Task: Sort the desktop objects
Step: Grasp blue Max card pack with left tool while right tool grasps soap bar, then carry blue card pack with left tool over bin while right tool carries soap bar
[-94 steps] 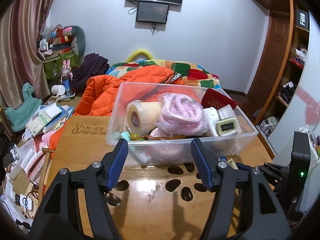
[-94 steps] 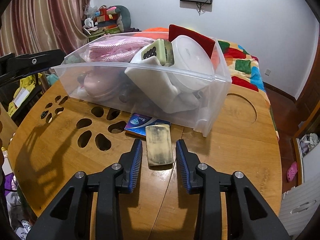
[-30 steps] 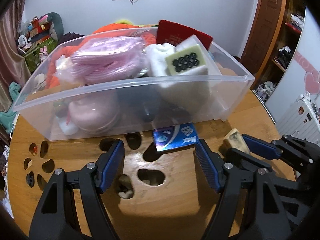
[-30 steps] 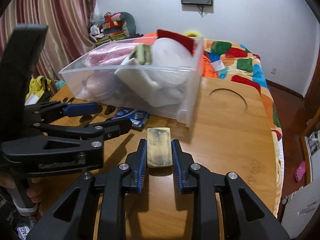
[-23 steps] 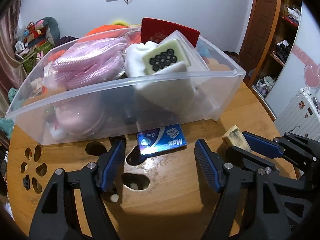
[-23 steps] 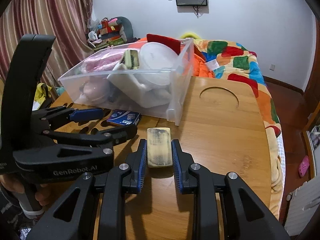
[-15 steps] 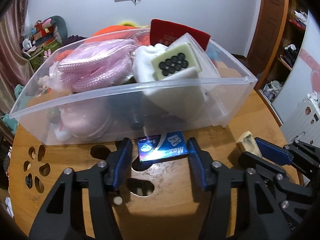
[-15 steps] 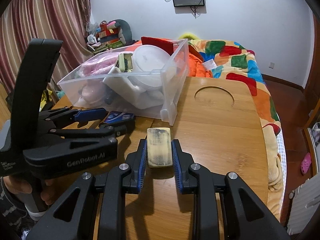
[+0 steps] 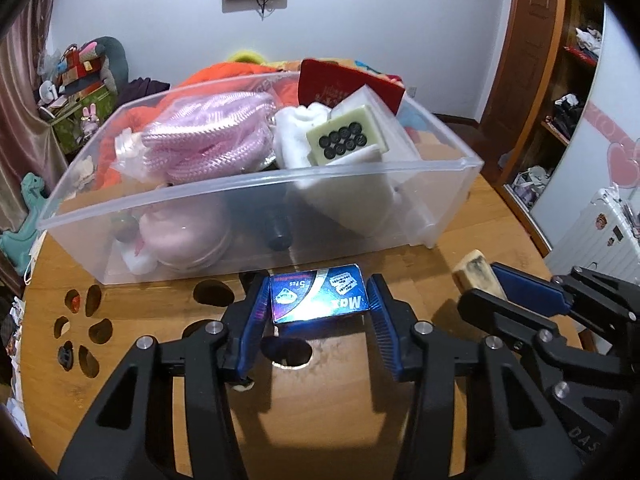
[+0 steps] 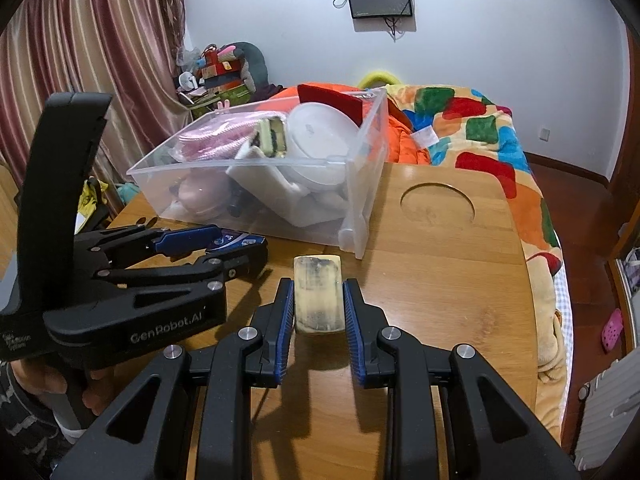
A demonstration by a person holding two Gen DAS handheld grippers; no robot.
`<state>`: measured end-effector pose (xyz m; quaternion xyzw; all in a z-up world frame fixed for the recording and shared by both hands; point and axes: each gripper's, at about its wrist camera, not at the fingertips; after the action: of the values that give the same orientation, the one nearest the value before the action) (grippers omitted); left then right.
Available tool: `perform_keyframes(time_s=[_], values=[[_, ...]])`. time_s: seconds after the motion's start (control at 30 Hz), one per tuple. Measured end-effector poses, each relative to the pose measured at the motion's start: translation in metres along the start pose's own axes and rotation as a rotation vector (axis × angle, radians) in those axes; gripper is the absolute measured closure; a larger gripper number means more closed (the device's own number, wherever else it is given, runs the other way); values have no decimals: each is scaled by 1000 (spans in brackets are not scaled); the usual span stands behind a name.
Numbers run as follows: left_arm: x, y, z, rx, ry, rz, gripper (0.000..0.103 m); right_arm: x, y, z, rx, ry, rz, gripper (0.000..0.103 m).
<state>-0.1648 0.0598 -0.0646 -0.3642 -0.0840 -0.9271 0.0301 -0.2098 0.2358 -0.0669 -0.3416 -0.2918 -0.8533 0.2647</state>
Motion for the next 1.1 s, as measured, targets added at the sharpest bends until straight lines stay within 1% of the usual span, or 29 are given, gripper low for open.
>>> perform_keyframes(time_s=[0.13, 0.27, 0.43, 0.77, 0.93, 1.1], values=[[-2, 8, 12, -18, -23, 9, 54, 4, 11, 5, 11, -18, 13, 81], [0, 23, 21, -25, -49, 24, 54, 9, 22, 8, 1, -28, 34, 81], [6, 44, 32, -34, -86, 68, 54, 19, 34, 10, -1, -48, 50, 81], [14, 76, 60, -30, -179, 120, 54, 45, 59, 14, -21, -85, 132, 81], [24, 92, 62, -15, -207, 148, 54, 60, 64, 12, -22, -102, 169, 81], [33, 108, 54, -10, -201, 185, 54, 76, 64, 4, -16, -111, 189, 81]])
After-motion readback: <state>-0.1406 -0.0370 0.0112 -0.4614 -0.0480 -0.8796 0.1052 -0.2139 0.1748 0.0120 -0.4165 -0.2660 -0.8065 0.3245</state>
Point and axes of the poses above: each gripper's, at about its wrist camera, not at the fingertips, and z roughly against the way its jaws point, y to its left, x to its top, and after that the axes turned 15 degrees about x, right-handed
